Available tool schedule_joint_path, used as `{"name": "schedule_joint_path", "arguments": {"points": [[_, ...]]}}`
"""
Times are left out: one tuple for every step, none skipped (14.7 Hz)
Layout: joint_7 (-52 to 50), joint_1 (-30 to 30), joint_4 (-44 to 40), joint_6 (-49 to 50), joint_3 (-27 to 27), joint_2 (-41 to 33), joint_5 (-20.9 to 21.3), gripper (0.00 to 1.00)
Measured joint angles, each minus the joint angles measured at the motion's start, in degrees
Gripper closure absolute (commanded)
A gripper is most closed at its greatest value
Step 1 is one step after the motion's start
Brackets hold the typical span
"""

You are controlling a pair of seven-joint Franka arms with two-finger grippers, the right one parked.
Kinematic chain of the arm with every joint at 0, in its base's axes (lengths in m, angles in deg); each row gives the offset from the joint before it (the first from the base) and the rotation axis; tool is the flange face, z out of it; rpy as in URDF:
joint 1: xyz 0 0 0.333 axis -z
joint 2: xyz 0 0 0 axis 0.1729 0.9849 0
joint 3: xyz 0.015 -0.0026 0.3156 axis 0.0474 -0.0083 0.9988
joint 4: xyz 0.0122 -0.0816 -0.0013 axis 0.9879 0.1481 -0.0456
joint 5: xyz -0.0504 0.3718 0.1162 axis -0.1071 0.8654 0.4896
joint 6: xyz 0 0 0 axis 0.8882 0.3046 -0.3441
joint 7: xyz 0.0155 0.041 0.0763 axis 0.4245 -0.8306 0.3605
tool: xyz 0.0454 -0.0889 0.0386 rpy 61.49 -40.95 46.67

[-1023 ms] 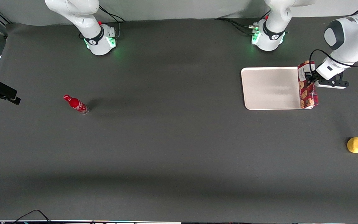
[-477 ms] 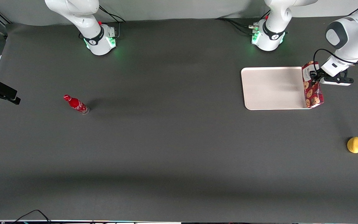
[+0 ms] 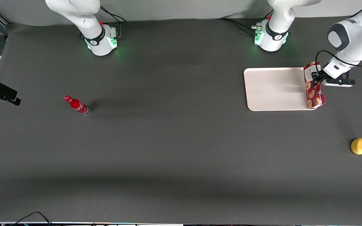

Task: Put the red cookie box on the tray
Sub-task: 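Lower the upright cookie box onto the tray's edge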

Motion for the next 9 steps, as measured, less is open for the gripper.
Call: {"name": "schedule_joint_path", "arguments": {"points": [[-0.34, 0.21, 0.04, 0.0, -0.02, 0.0, 0.0, 0.0], [-0.66, 0.42, 0.09, 0.0, -0.05, 0.0, 0.0, 0.0], [-0.83, 0.55, 0.09, 0.0, -0.08, 0.0, 0.0, 0.0], [-0.91, 0.63, 0.09, 0.0, -0.09, -0.01, 0.0, 0.0], [-0.95, 0.82, 0.06, 0.0, -0.1, -0.04, 0.0, 0.0], [-1.47, 1.2, -0.06, 0.11, -0.17, -0.12, -0.01, 0.0], [-2.59, 1.56, -0.41, 0.75, -0.3, -0.21, -0.02, 0.0], [-3.94, 1.92, -1.1, 2.24, -0.51, -0.33, -0.02, 0.0], [-5.12, 2.48, -2.28, 4.46, -0.85, -0.57, -0.02, 0.0]]}}
